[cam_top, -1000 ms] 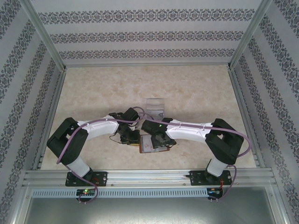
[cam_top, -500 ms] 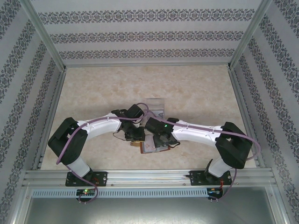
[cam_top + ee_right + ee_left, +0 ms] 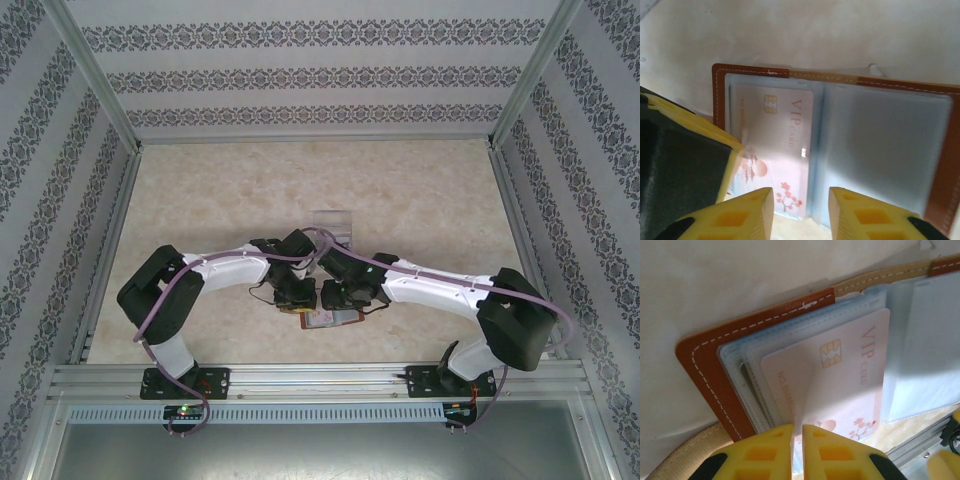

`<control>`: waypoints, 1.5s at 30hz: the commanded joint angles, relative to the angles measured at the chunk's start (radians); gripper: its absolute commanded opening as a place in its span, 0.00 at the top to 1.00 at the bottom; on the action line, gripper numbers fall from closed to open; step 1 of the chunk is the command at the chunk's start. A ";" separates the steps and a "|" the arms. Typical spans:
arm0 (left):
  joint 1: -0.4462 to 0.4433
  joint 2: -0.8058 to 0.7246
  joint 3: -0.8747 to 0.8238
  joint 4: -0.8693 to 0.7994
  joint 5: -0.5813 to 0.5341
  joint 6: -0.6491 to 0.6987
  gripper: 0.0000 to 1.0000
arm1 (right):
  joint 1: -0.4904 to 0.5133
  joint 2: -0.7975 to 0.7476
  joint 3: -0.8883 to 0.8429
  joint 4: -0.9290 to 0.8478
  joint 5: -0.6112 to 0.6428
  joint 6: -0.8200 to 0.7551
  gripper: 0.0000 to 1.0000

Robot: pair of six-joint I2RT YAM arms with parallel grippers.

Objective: Take the credit cards out of the card holder

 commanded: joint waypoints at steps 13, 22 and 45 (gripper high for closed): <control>-0.012 0.027 0.014 -0.056 -0.060 0.033 0.86 | -0.026 0.108 -0.043 0.148 -0.101 0.004 0.70; -0.011 0.025 0.019 -0.071 -0.070 0.038 0.86 | -0.026 0.116 -0.034 0.073 -0.036 -0.014 0.70; -0.012 0.012 0.036 -0.076 -0.080 0.031 0.86 | -0.026 0.091 -0.055 0.164 -0.095 0.008 0.78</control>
